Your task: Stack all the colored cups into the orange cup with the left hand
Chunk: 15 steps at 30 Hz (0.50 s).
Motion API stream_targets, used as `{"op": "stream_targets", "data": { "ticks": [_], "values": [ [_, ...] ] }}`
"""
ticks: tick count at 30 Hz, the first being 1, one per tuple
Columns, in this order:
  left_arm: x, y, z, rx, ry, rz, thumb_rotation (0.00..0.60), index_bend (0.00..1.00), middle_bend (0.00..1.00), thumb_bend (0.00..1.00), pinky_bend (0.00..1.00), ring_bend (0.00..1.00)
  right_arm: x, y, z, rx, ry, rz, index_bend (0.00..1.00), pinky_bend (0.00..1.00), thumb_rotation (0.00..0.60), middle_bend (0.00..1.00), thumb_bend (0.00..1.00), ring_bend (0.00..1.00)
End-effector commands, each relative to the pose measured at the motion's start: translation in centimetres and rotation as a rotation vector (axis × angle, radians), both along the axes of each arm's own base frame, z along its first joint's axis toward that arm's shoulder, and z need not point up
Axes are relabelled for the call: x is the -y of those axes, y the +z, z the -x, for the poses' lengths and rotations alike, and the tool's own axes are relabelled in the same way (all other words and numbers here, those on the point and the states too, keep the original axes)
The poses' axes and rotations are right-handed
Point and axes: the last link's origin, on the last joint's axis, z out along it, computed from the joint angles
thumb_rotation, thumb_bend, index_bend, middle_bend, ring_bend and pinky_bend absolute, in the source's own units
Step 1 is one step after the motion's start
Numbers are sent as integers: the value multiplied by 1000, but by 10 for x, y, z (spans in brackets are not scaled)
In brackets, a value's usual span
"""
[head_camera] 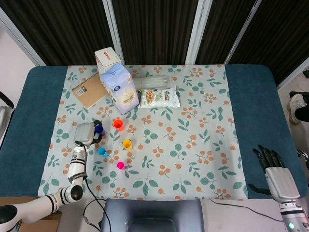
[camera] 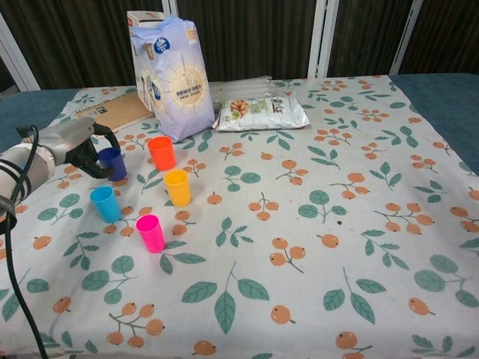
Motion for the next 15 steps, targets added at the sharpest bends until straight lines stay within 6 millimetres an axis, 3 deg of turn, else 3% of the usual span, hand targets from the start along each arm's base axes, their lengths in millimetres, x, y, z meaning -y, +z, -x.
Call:
{"op": "stream_targets", "data": {
  "ticks": [1,8,15],
  "values": [
    [-1,1,0,-2,0,-4,600,504,1000,346,1000,1000,0,0,0,0,0,0,0,0,600,0,140,0],
    [-4,19,-15,63,-36,-67,600,538,1000,351,1000,1000,-1,1,0,4,2,0,0,0,600,0,140,0],
    [-13,37,-56,136,-92,-114,600,537,1000,351,1000,1000,-1,0,-1,7,4,-8,0,0,600,0,140,0]
  ]
}}
